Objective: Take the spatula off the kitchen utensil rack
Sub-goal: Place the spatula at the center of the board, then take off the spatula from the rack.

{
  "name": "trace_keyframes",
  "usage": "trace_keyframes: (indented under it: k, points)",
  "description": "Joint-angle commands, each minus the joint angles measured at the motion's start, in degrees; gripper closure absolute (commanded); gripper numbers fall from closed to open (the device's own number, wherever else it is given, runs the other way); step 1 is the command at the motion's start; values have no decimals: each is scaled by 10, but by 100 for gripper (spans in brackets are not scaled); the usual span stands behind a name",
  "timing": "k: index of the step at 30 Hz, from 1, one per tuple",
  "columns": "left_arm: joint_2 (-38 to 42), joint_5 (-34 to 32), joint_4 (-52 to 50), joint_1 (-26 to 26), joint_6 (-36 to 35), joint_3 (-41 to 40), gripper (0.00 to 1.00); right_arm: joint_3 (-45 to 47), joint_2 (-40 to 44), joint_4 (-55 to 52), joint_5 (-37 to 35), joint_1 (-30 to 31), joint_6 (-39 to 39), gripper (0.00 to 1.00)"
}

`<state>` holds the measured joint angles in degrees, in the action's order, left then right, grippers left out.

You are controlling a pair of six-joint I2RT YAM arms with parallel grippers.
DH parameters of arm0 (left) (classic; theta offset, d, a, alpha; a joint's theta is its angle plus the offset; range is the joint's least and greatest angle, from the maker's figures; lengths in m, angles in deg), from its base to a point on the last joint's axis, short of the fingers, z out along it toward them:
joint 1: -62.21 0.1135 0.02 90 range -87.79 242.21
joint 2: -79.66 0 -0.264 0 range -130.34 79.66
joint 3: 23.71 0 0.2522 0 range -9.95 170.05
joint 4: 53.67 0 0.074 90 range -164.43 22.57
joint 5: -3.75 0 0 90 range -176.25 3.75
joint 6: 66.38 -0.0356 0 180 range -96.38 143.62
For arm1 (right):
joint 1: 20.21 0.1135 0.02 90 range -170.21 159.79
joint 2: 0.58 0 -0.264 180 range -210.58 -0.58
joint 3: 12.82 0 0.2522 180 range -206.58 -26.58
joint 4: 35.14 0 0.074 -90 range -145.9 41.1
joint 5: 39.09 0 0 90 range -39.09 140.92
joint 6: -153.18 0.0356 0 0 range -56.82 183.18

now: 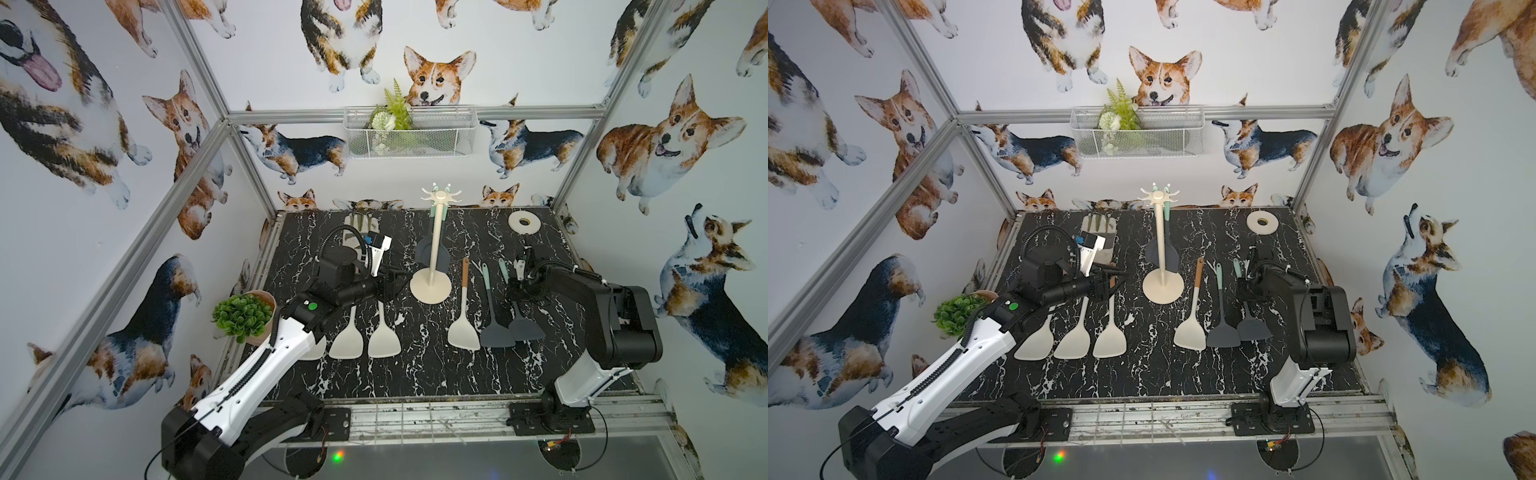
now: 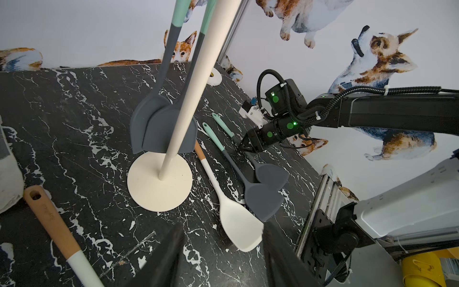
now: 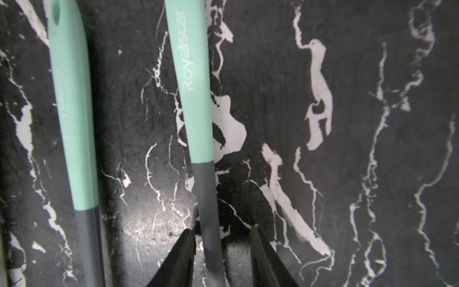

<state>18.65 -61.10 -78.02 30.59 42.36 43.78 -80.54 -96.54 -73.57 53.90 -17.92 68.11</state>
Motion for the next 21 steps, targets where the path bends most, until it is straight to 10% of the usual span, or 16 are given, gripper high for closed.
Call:
trace_keyframes:
  k: [1, 21]
  points:
    - [-1, 2, 1, 1, -7, 6, 46, -10, 11, -20, 1, 3, -4, 57]
    - [-95, -55, -131, 12, -63, 234, 42, -57, 255, 19, 22, 103, 64, 55]
